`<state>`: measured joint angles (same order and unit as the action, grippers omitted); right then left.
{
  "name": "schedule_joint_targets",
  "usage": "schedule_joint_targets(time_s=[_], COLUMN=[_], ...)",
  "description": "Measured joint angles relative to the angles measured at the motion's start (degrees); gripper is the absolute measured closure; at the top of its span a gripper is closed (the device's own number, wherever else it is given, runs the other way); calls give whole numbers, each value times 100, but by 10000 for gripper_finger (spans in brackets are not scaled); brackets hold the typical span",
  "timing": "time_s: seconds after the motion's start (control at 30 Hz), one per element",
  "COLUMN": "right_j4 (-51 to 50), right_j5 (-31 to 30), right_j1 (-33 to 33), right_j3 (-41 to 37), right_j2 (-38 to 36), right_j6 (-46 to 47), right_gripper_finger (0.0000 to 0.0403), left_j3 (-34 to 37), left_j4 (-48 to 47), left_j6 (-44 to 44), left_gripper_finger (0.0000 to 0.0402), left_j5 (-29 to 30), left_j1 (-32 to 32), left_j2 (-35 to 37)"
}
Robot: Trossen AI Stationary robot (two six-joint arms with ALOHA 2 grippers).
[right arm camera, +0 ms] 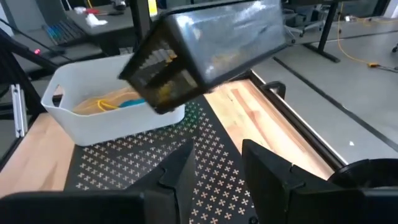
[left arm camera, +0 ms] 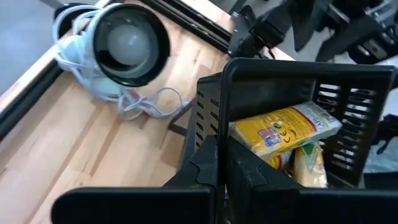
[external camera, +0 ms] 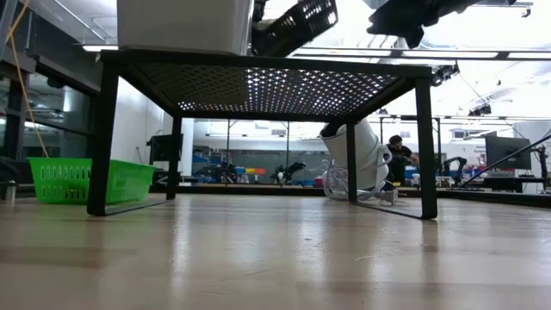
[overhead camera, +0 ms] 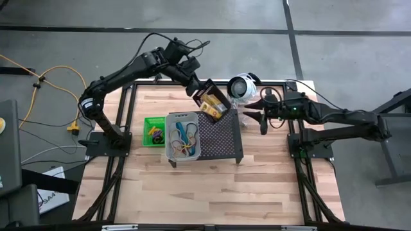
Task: Pick & Place Office Desk Supplies
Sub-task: Put the black bin with the crayon boxes on the shelf
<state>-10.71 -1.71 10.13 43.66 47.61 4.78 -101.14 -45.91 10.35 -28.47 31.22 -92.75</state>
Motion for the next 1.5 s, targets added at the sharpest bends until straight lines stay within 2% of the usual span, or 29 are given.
schedule_joint_targets(time_s=[0.27,0.73,1.03,1.5], right_j4=[-8,-396,-445,-552], right_j5=[13,15,15,16], right_j1=[0,0,0,0], right_j3=[0,0,0,0], right_j2=[-126,-148,-146,-144], right_j6=[-4,11,13,15], right_gripper_finger=[282,282,282,282], left_j3=[0,2,-65,-74], left_j4=[38,-214,-560,-627], left_j6=[-2,-75,-151,-197], left_gripper_finger=[400,400,400,400], left_j5=[1,-19,-11,-17], left_j1=[-282,-360,-379,-786], left_j2=[-78,-842,-845,-844])
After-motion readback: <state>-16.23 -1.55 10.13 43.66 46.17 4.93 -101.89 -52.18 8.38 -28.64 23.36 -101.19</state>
